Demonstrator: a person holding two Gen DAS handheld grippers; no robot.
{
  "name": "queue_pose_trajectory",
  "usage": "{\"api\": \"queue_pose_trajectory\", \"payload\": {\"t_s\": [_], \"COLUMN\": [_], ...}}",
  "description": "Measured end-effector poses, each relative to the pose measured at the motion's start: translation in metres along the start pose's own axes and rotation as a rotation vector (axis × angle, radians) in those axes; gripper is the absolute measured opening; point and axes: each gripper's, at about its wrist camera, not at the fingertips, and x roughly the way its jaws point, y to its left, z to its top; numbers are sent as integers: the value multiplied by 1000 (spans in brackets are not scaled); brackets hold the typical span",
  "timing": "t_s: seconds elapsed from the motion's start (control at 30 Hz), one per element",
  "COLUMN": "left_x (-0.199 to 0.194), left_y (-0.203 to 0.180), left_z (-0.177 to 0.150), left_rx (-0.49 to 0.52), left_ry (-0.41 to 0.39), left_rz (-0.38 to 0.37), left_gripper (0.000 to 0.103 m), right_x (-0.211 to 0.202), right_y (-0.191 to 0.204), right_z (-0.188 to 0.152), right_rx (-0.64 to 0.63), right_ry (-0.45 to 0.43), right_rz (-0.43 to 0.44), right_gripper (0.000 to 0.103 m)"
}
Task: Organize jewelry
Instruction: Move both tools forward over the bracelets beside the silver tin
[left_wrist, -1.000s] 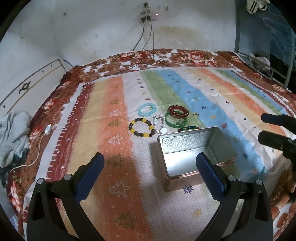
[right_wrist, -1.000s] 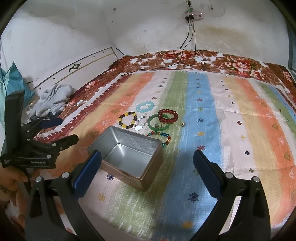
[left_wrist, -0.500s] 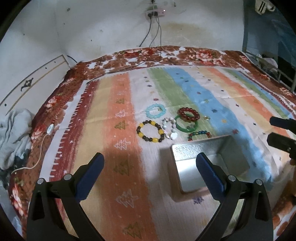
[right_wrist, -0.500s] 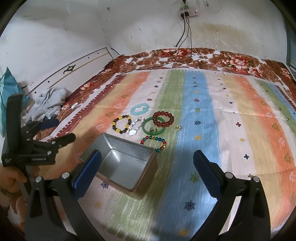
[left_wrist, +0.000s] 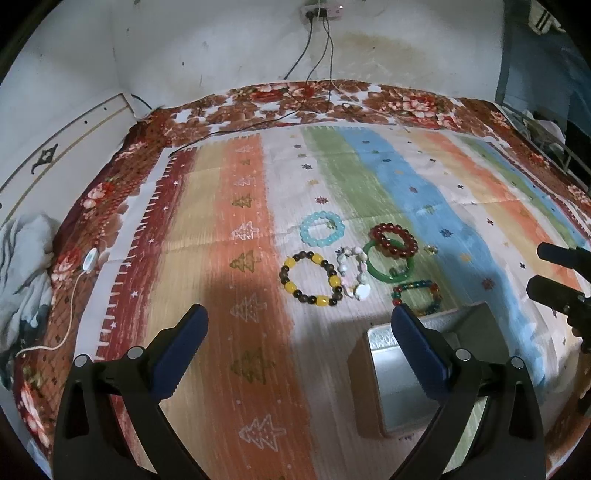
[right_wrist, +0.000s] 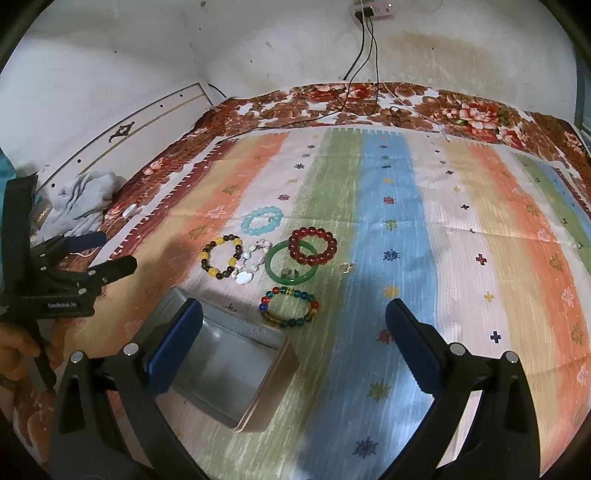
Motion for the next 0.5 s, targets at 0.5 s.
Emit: {"api": "queue_pose_trajectory", "payload": {"t_s": [0.5], "left_x": [35], "left_y": [4], "left_z": [29], "left_rx": [36], "left_ry": [45], "left_rz": [3], "left_gripper": [97], "right_x": [35], "right_y": [-10], "right_z": [25], "right_rx": [8], "right_ry": [53], "right_rz": [4], "right_gripper": [98]}}
